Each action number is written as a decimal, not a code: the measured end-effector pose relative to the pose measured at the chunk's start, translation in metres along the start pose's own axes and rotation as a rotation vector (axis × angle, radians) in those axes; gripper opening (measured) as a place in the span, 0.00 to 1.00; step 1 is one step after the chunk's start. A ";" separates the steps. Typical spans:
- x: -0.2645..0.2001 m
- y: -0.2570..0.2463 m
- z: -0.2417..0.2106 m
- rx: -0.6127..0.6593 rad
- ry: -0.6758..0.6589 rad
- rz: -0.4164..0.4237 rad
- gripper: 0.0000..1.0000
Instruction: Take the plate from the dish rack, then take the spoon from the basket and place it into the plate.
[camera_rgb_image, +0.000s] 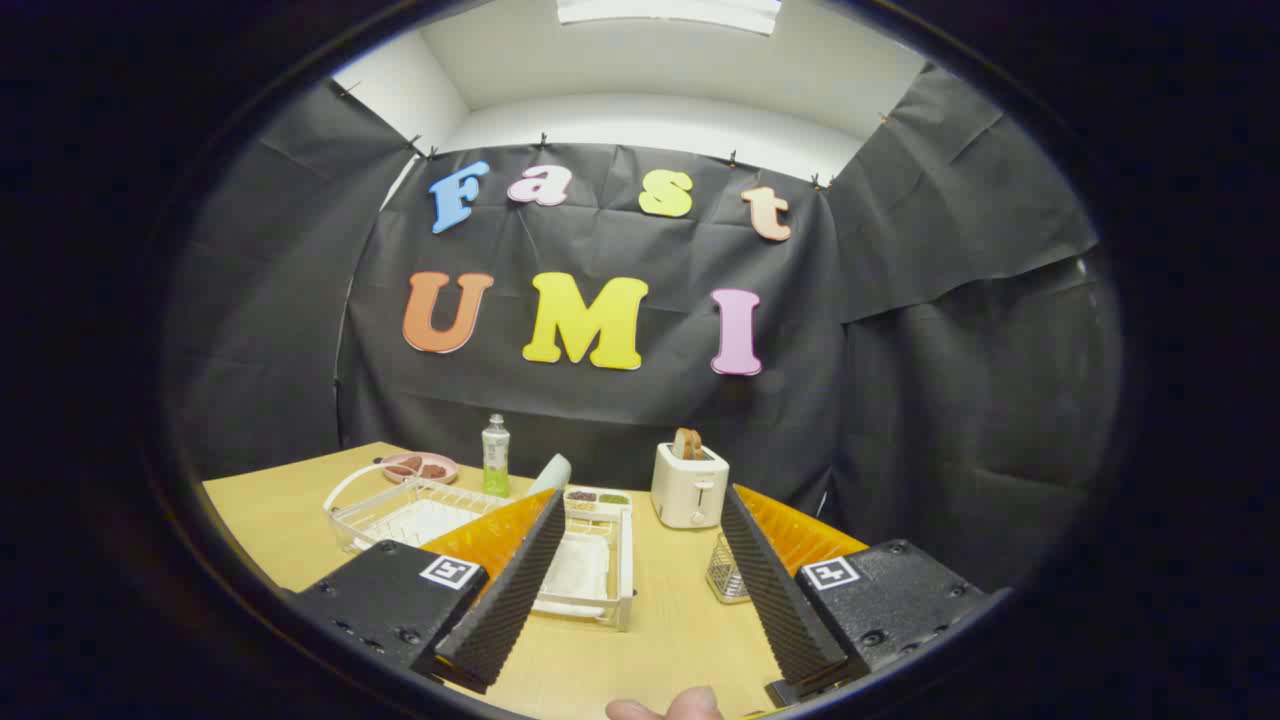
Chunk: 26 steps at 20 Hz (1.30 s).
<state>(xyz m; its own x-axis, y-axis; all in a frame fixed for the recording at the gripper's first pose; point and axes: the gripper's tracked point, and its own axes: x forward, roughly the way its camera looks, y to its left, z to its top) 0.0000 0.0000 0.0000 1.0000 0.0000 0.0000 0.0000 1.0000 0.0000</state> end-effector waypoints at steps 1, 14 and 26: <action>0.000 0.002 0.000 -0.001 -0.001 0.005 1.00; 0.001 0.008 -0.011 0.026 0.041 0.061 1.00; 0.031 0.003 -0.010 -0.011 0.116 0.075 1.00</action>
<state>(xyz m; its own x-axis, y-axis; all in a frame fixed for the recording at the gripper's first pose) 0.0311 0.0032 -0.0102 0.9905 0.0741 -0.1160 -0.0754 0.9971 -0.0063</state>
